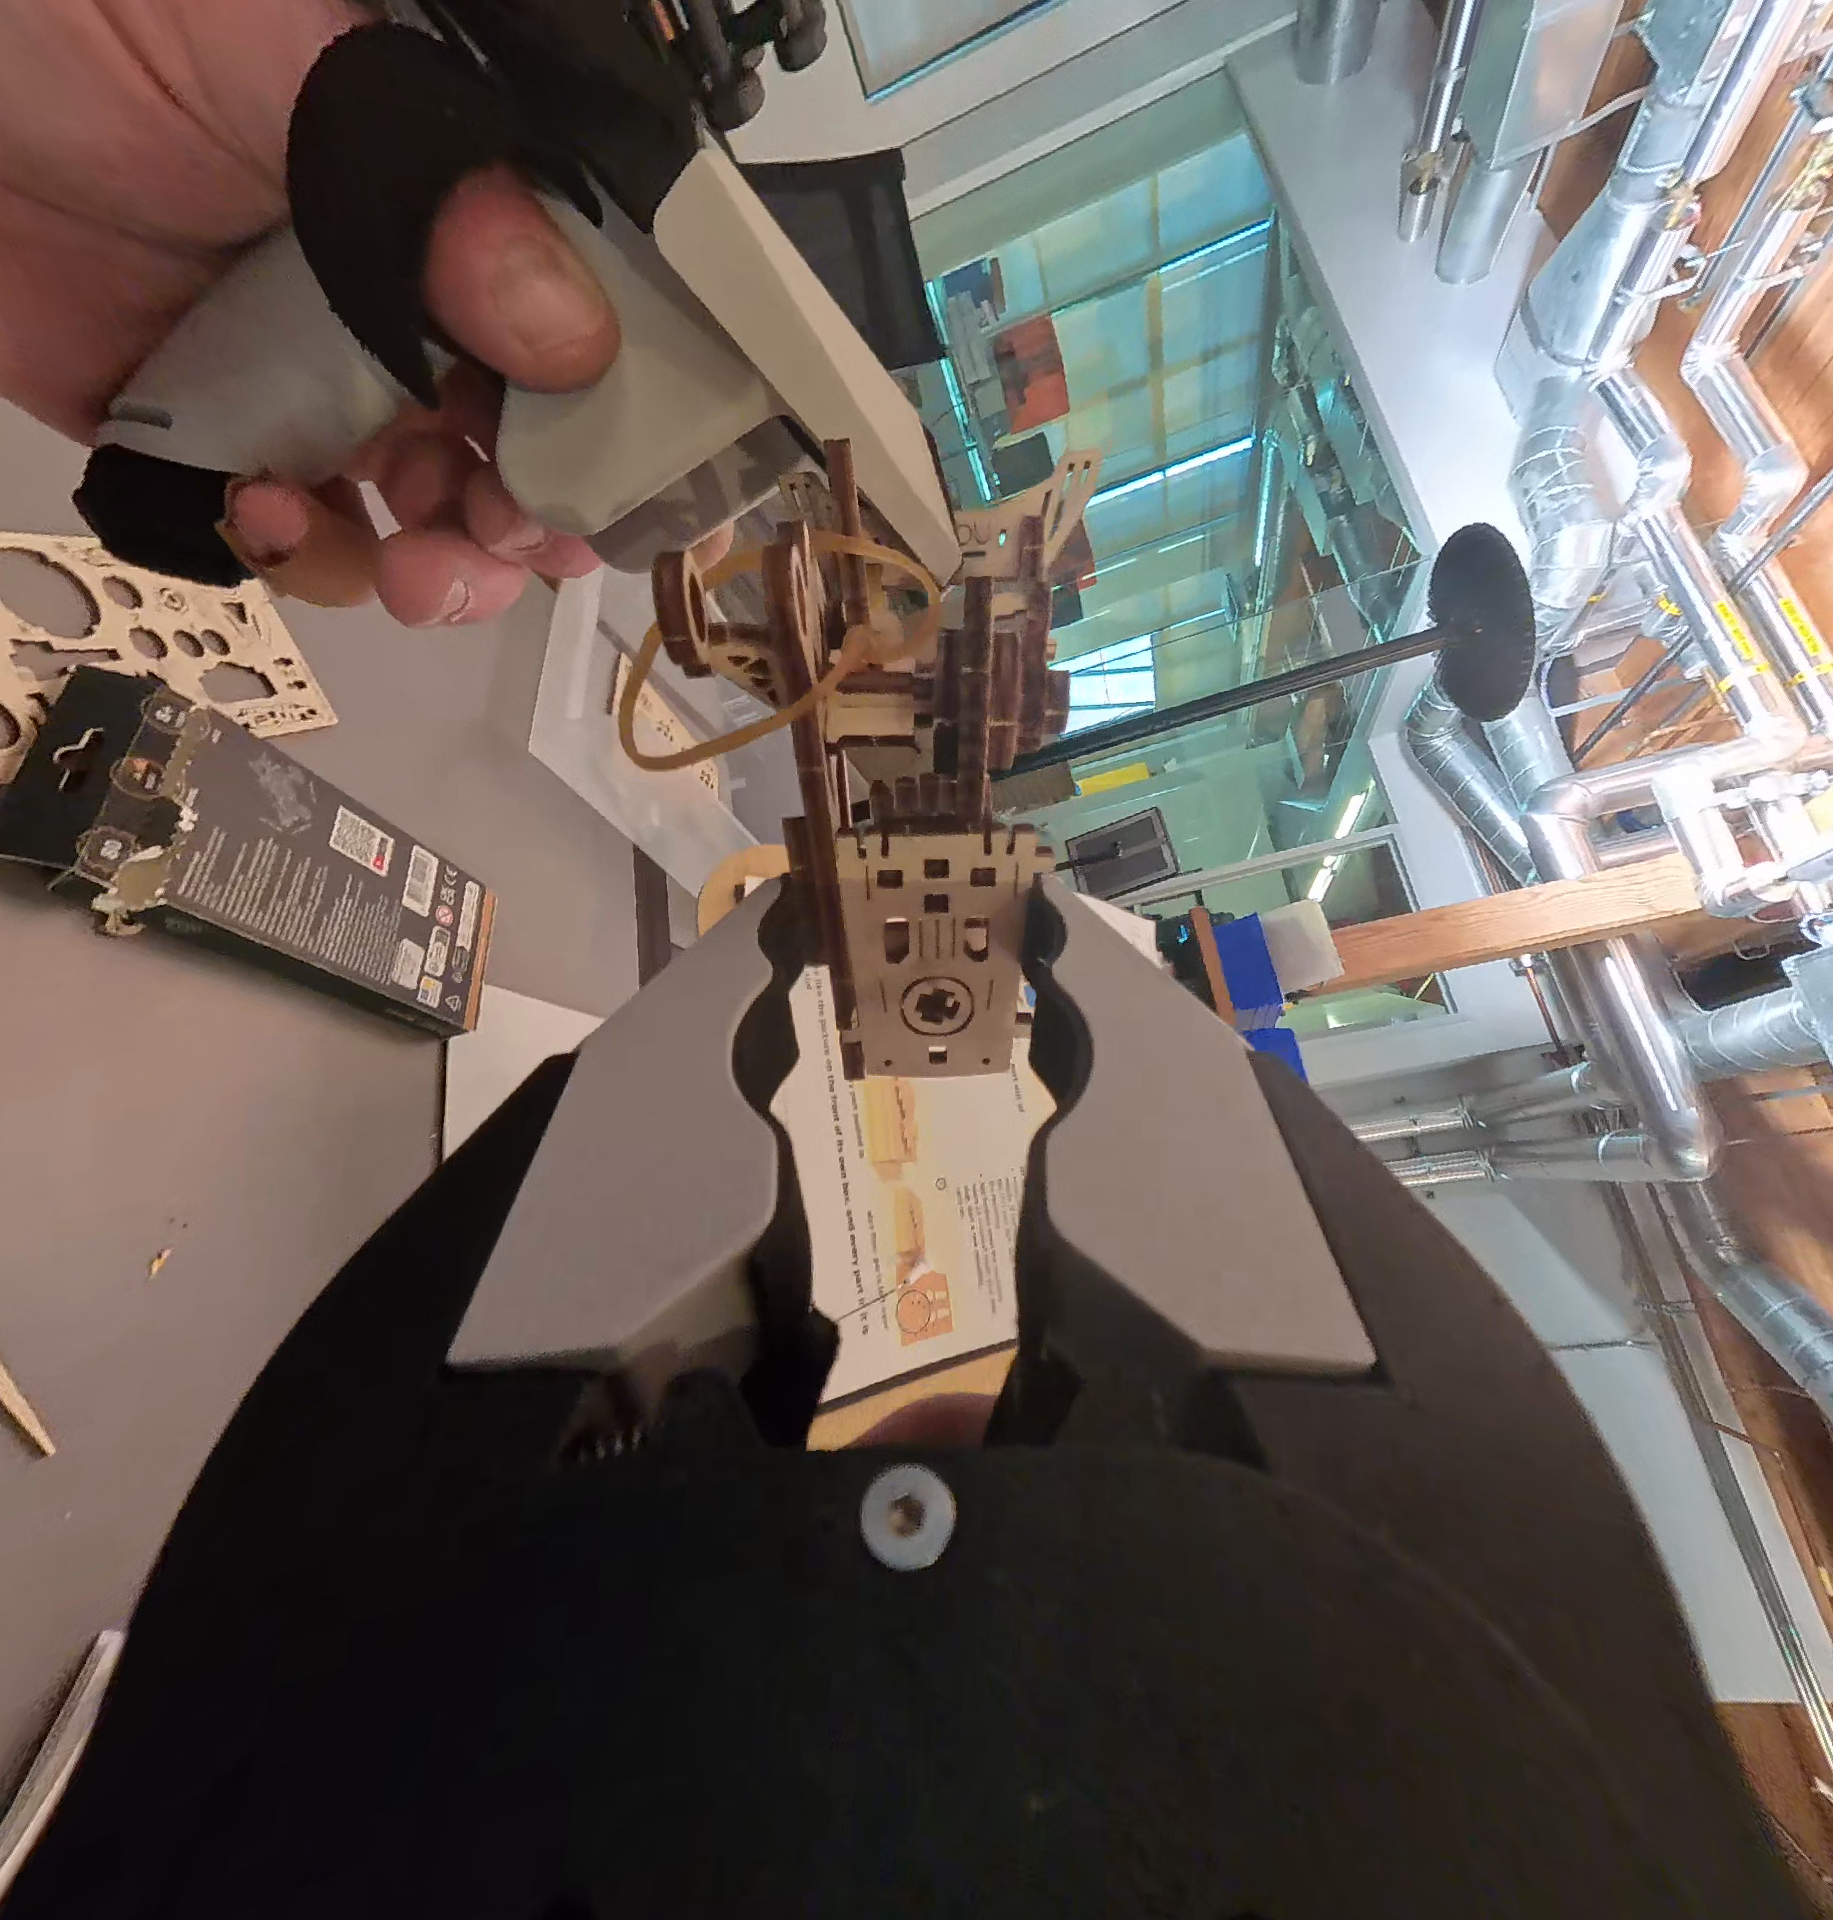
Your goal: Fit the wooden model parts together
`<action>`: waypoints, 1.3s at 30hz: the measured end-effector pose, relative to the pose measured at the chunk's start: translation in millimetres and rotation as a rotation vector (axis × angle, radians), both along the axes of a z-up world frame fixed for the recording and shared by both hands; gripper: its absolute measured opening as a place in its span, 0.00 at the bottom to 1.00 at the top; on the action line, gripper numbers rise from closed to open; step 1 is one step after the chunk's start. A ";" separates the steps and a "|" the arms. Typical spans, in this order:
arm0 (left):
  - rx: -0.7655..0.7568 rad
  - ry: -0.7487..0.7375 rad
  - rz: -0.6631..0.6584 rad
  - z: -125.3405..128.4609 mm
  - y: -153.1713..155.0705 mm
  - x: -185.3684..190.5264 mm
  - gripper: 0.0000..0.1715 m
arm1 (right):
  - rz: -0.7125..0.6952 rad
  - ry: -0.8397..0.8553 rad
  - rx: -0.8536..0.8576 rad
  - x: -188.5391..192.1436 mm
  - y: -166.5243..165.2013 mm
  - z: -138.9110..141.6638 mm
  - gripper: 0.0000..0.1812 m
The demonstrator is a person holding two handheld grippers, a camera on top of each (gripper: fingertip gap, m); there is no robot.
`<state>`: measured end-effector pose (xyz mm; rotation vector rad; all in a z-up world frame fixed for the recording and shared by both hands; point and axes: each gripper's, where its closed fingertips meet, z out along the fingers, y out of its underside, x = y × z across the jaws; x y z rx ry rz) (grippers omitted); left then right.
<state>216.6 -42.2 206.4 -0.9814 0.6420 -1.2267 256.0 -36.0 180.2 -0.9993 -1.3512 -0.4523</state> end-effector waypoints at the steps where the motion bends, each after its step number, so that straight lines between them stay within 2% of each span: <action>1: 0.006 0.009 0.000 -1.2 0.0 1.0 0.01 | -0.001 -0.002 -0.010 1.1 0.1 -1.4 0.22; 10: 0.056 0.052 0.016 -10.0 1.2 3.2 0.01 | -0.019 -0.017 0.001 5.2 0.7 -9.8 0.22; 19: 0.062 0.102 0.002 -27.8 2.9 -2.8 0.09 | -0.036 -0.026 0.033 5.3 0.4 -36.6 0.22; 27: 0.086 0.274 0.030 -69.2 2.3 -3.8 0.09 | -0.043 -0.030 0.087 2.3 0.3 -62.4 0.22; 34: 0.085 0.394 0.040 -107.5 5.5 -16.4 0.08 | -0.041 -0.087 0.100 -6.6 1.1 -97.0 0.22; 39: 0.108 0.496 0.028 -141.9 3.8 -20.4 0.02 | -0.046 -0.102 0.085 -12.3 3.8 -121.8 0.21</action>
